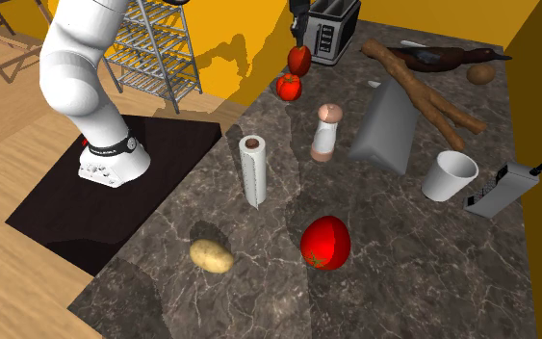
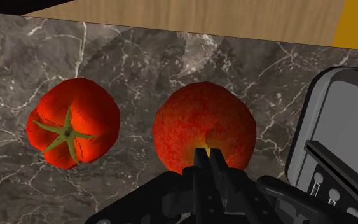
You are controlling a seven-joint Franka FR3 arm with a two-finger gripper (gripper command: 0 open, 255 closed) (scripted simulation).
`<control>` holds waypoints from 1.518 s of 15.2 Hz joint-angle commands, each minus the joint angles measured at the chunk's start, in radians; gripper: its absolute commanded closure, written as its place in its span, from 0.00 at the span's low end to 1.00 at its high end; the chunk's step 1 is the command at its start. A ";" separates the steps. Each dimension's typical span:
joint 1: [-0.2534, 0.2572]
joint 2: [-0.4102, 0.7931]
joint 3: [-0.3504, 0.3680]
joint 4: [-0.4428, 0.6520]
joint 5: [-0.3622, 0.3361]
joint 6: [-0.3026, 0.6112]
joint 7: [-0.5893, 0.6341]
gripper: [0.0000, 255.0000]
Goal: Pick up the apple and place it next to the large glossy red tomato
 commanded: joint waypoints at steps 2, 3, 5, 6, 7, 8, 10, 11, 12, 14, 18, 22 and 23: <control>0.000 -0.001 0.000 -0.003 0.000 0.003 0.001 1.00; 0.000 -0.001 0.000 -0.003 0.000 0.003 0.001 1.00; 0.000 -0.001 0.000 -0.003 0.000 0.003 0.001 1.00; 0.000 -0.001 0.000 -0.003 0.000 0.003 0.001 0.00; 0.000 -0.001 0.000 -0.003 0.000 0.003 0.001 0.00; 0.000 -0.001 0.000 -0.003 0.000 0.003 0.001 0.00; 0.000 -0.001 0.000 -0.003 0.000 0.003 0.001 0.00; 0.000 -0.001 0.000 -0.003 0.000 0.003 0.001 0.00; 0.002 -0.011 0.002 0.014 0.003 -0.024 -0.002 0.00; 0.008 -0.027 0.006 0.055 0.009 -0.080 -0.008 0.00; 0.011 -0.031 0.008 0.074 0.011 -0.103 -0.010 0.00; 0.011 -0.031 0.008 0.074 0.011 -0.103 -0.010 0.00; 0.011 -0.031 0.008 0.074 0.011 -0.103 -0.010 0.00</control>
